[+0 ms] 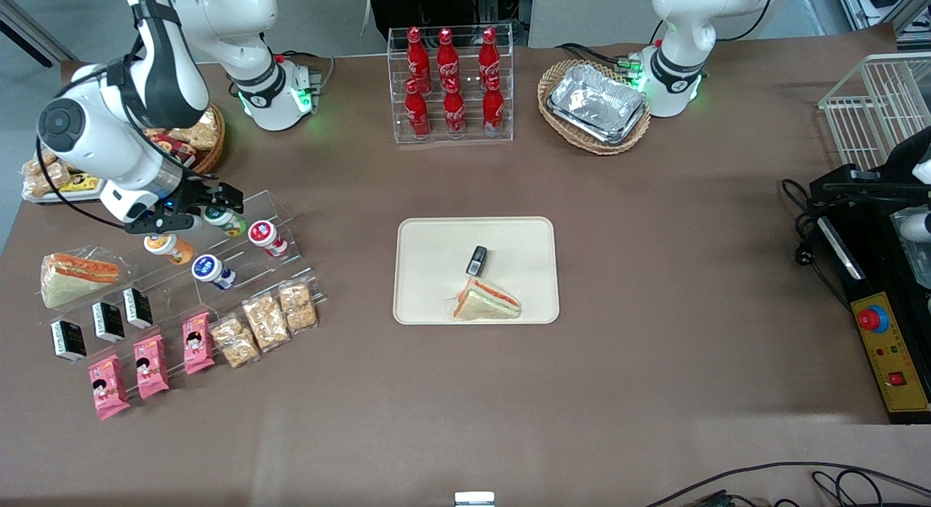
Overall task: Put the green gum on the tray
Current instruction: 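Close the right gripper on the green gum bottle and lift it, then carry the green gum bottle over to the cream tray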
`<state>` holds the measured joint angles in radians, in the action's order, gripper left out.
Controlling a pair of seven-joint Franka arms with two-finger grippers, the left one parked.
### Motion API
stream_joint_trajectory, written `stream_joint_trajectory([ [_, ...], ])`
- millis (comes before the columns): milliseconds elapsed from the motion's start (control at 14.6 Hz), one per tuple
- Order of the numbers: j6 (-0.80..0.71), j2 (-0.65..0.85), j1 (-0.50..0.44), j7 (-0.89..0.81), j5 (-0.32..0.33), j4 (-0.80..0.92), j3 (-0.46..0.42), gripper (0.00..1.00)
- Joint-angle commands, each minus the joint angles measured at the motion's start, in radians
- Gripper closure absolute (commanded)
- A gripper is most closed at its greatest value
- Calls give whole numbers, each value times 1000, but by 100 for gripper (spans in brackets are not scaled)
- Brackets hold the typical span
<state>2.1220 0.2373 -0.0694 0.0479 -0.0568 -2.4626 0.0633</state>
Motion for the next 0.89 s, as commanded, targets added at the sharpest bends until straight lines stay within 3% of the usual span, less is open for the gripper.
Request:
stream_joint_trajectory([
  [0, 41, -3, 3, 82, 8, -27, 3, 52],
  [69, 36, -6, 3, 90, 8, -24, 3, 69],
  [206, 27, -6, 3, 92, 8, -18, 3, 77],
  [480, -80, -13, 0, 92, 9, 91, 3, 77],
  [824, -426, -85, -9, 76, 0, 411, -5, 77],
])
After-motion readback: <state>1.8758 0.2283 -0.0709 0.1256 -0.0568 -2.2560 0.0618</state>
